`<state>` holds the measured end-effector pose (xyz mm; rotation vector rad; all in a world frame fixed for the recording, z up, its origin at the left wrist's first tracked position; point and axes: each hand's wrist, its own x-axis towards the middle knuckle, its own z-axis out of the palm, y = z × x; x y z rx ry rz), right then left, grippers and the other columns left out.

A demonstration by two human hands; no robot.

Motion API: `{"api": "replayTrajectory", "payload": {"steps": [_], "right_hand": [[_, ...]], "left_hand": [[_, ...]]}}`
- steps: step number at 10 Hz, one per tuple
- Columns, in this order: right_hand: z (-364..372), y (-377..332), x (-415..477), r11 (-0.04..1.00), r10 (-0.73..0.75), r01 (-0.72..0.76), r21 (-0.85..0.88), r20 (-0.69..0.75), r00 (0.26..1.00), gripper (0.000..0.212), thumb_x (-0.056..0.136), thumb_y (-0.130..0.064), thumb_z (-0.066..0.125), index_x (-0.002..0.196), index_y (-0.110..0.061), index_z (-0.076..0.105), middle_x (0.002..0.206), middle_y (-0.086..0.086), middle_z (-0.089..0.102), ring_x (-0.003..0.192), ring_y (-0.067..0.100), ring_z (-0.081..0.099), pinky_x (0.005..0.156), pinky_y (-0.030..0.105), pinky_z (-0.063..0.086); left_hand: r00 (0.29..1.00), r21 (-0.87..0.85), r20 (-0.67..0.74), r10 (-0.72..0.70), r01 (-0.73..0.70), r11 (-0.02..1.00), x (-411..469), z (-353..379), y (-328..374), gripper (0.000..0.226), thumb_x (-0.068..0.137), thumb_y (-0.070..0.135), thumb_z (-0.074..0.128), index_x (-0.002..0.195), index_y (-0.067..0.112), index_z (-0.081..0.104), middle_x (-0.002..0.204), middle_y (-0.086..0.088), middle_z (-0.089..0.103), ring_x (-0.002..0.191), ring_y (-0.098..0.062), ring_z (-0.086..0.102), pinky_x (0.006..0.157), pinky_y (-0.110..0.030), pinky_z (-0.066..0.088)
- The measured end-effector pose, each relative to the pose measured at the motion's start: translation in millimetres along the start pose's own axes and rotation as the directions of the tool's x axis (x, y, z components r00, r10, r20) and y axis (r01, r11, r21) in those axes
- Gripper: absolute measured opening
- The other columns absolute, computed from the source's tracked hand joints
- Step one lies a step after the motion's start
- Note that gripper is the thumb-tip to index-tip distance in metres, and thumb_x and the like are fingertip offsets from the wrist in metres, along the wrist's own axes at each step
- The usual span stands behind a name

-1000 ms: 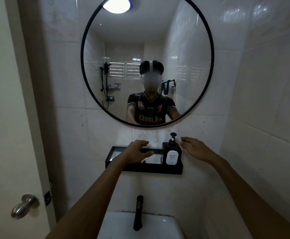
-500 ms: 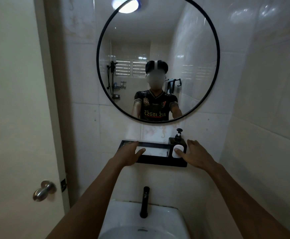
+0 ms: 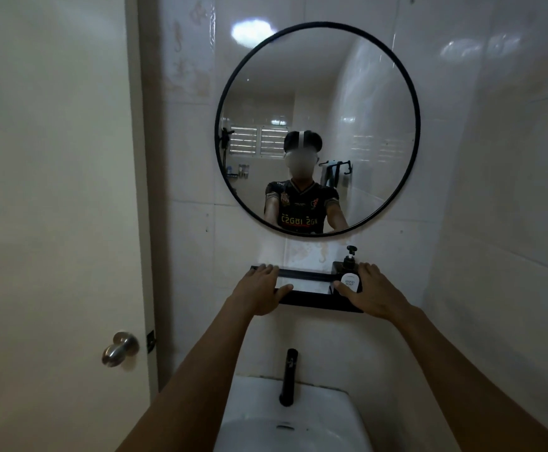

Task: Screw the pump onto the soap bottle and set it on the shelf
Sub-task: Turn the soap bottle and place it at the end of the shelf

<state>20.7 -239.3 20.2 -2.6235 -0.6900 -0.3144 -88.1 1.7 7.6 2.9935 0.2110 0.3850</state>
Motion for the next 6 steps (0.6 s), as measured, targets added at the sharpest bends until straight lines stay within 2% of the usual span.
{"api": "replayTrajectory", "payload": {"steps": [1, 2, 3, 5, 6], "right_hand": [[-2.0, -2.3, -4.5, 0.999, 0.012, -0.013, 0.033, 0.041, 0.999, 0.116, 0.057, -0.101, 0.02, 0.129, -0.014, 0.047, 0.127, 0.011, 0.052, 0.116, 0.028, 0.052, 0.098, 0.047, 0.046], [-13.3, -14.9, -17.8, 1.0, 0.001, -0.003, 0.02, 0.059, 0.998, 0.106, 0.065, -0.096, 0.024, 0.13, -0.016, 0.048, 0.128, 0.012, 0.052, 0.118, 0.029, 0.051, 0.1, 0.047, 0.045], [-25.3, -21.4, -30.8, 1.0, -0.011, 0.01, 0.026, 0.041, 0.999, 0.112, 0.061, -0.099, 0.021, 0.127, -0.013, 0.05, 0.13, 0.012, 0.053, 0.12, 0.029, 0.049, 0.101, 0.047, 0.043], [-45.5, -29.7, -61.7, 0.996, -0.058, 0.058, -0.069, 0.007, 0.998, 0.082, 0.09, -0.069, 0.042, 0.141, -0.004, 0.041, 0.147, 0.018, 0.044, 0.136, 0.031, 0.039, 0.109, 0.041, 0.032], [-48.1, -33.2, -71.2, 0.995, -0.056, 0.058, -0.078, 0.023, 0.998, 0.091, 0.09, -0.07, 0.039, 0.151, -0.004, 0.029, 0.159, 0.017, 0.03, 0.149, 0.031, 0.023, 0.119, 0.042, 0.02]], "left_hand": [[1.0, 0.02, 0.026, -0.012, 0.011, 1.0, -10.3, -5.4, 2.0, 0.074, 0.106, 0.053, 0.029, 0.161, 0.004, 0.02, 0.168, -0.015, 0.024, 0.157, -0.027, 0.019, 0.127, -0.041, 0.016], [0.999, 0.023, 0.028, -0.02, 0.02, 1.0, -22.3, -14.7, 3.8, 0.073, 0.106, 0.052, 0.028, 0.161, 0.003, 0.02, 0.168, -0.015, 0.023, 0.157, -0.028, 0.018, 0.126, -0.04, 0.014], [1.0, 0.032, 0.016, -0.026, 0.026, 0.999, -34.0, -20.8, 6.7, 0.073, 0.106, 0.052, 0.027, 0.161, 0.004, 0.019, 0.168, -0.015, 0.023, 0.157, -0.028, 0.018, 0.126, -0.04, 0.014], [1.0, 0.037, 0.003, -0.016, 0.016, 0.999, -51.3, -26.9, 15.0, 0.075, 0.105, 0.055, 0.027, 0.161, 0.005, 0.02, 0.168, -0.014, 0.023, 0.157, -0.028, 0.019, 0.126, -0.042, 0.016], [0.999, 0.034, -0.022, -0.023, 0.024, 0.999, -58.9, -32.5, 19.1, 0.075, 0.105, 0.055, 0.027, 0.16, 0.005, 0.021, 0.168, -0.014, 0.025, 0.156, -0.028, 0.021, 0.126, -0.042, 0.018]]}}
